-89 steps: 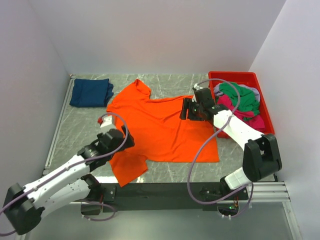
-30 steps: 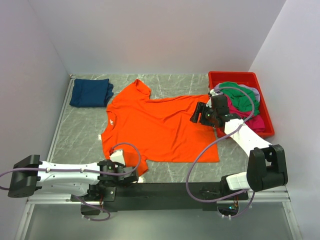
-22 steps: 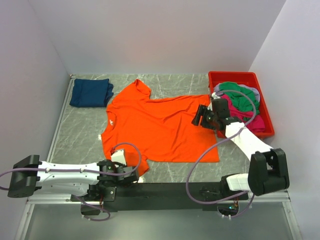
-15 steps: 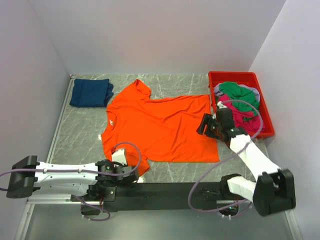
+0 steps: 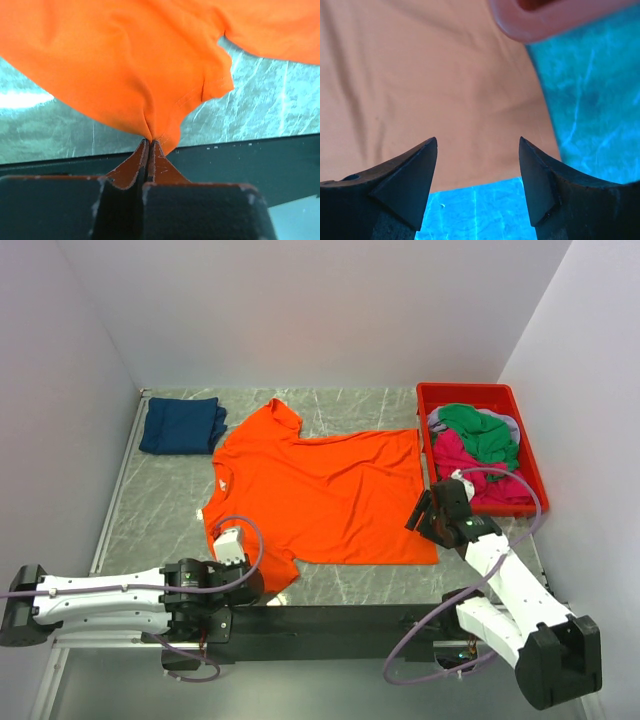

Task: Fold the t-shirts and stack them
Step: Fold the tshirt

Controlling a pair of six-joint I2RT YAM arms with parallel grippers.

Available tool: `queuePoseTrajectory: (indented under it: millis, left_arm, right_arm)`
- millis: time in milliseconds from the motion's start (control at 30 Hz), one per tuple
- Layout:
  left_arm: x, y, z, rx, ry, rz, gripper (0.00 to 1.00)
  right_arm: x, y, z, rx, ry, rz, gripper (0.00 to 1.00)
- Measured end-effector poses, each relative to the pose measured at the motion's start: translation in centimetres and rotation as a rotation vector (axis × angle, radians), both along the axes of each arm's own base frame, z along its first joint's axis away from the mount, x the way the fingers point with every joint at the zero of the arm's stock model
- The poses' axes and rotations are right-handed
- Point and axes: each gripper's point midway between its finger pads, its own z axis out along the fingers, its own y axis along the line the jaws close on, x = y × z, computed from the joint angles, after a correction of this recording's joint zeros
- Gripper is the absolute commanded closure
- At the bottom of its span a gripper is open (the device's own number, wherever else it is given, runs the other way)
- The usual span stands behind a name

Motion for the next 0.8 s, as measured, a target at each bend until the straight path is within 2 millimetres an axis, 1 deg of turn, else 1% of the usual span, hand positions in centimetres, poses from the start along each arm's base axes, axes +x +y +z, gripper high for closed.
queuePoseTrajectory:
  millis: [200, 400, 533, 800]
  left_arm:
    - [0.9, -0.6, 0.7, -0.004, -0.054, -0.008, 1.0]
    - [1.3, -2.1, 2.1, -0.089, -0.094, -0.032, 0.99]
    - [1.6, -2.1, 2.7, -0.109, -0.118, -0.034, 0.99]
    - [2.1, -1.7, 3.0, -0.098, -0.154, -0.04, 0.99]
  right_arm:
    - [-1.2, -0.7, -1.7, -0.025, 0.096, -0.089, 0.26]
    - [-2.6, -1.3, -3.1, -0.065, 0.187, -0.135, 0.26]
    - [-3.4, -1.4, -3.5, -0.063, 0.228, -0.163, 0.3]
    - [-5.3, -1.5, -4.9, -0.112, 0.336, -0.169, 0.32]
